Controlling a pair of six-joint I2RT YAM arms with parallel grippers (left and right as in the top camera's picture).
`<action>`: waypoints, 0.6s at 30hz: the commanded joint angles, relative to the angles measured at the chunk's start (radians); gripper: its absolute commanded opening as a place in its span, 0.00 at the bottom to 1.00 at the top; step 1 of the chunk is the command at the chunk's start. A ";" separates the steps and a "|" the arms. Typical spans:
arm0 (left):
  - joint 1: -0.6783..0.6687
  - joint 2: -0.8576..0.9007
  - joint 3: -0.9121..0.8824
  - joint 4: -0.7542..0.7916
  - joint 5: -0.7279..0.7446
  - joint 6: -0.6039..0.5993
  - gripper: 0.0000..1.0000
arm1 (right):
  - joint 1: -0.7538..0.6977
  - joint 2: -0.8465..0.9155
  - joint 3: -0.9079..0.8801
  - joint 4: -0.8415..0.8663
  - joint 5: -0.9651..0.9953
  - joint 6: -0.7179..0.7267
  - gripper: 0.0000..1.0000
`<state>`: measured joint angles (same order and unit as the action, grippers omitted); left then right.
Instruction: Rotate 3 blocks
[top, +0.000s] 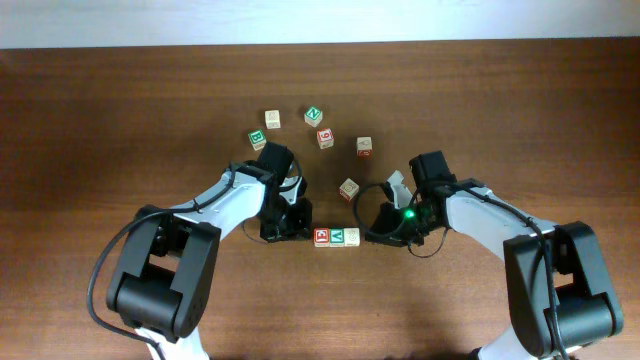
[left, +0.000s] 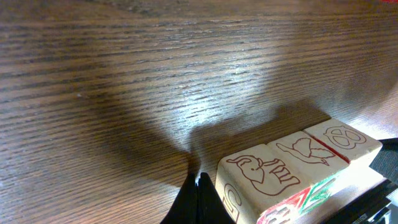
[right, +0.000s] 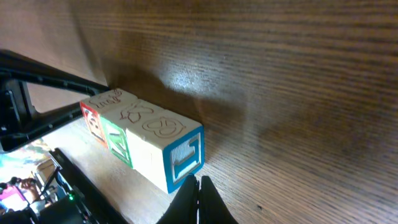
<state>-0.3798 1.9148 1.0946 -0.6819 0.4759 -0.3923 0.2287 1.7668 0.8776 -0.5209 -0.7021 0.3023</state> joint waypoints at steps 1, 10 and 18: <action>-0.004 -0.006 -0.014 0.004 -0.001 -0.031 0.00 | 0.000 0.003 -0.008 0.017 -0.011 0.053 0.05; -0.018 -0.006 -0.014 -0.009 0.007 -0.042 0.00 | 0.009 0.003 -0.009 0.017 0.007 0.074 0.05; -0.026 -0.006 -0.014 -0.014 0.018 -0.042 0.00 | 0.009 0.003 -0.009 0.018 0.006 0.074 0.04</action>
<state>-0.4038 1.9148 1.0935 -0.6945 0.4828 -0.4210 0.2306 1.7668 0.8776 -0.5072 -0.7006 0.3702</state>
